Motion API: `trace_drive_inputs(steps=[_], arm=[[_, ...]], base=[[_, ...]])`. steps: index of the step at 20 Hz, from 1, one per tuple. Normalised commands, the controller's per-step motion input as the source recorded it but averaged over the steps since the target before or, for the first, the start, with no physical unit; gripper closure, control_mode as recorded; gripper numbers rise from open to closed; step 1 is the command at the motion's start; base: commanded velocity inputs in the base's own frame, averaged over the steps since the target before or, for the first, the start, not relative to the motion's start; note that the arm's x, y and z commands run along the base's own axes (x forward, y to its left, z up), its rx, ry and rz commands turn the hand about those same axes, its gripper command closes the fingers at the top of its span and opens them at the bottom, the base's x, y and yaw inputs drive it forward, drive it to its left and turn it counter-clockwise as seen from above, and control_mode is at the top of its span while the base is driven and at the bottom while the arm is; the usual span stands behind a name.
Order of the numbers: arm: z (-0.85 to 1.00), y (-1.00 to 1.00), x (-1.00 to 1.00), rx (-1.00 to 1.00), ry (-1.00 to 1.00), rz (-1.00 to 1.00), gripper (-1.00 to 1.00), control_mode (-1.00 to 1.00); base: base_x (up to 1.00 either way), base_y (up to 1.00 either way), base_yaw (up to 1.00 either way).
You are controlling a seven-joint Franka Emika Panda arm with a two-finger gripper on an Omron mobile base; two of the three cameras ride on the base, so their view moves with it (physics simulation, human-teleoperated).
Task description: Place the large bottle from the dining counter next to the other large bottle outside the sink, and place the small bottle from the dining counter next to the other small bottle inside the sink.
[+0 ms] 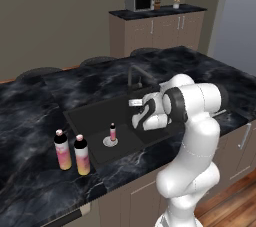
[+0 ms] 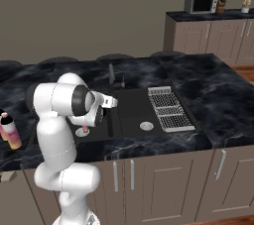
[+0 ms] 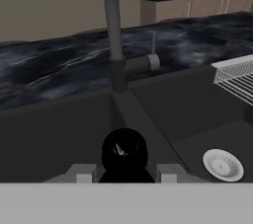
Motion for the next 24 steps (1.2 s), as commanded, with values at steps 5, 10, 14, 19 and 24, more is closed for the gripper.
trace_drive_inputs(steps=[5,10,14,19,24], arm=[[0.0,0.39,0.0,0.0,0.0,-0.06,1.0,-1.0],[0.0,0.42,-0.01,0.0,0.0,-0.05,1.0,-1.0],[0.0,0.41,-0.11,0.0,-0.01,-0.04,1.0,-1.0],[0.0,0.25,-0.04,0.0,0.0,-0.03,1.0,-1.0],[0.0,0.08,0.0,0.01,0.0,-0.01,1.0,-1.0]], base=[[0.0,0.0,0.0],[0.0,0.0,0.0],[0.0,0.0,0.0],[0.0,0.0,0.0],[0.0,0.0,0.0]])
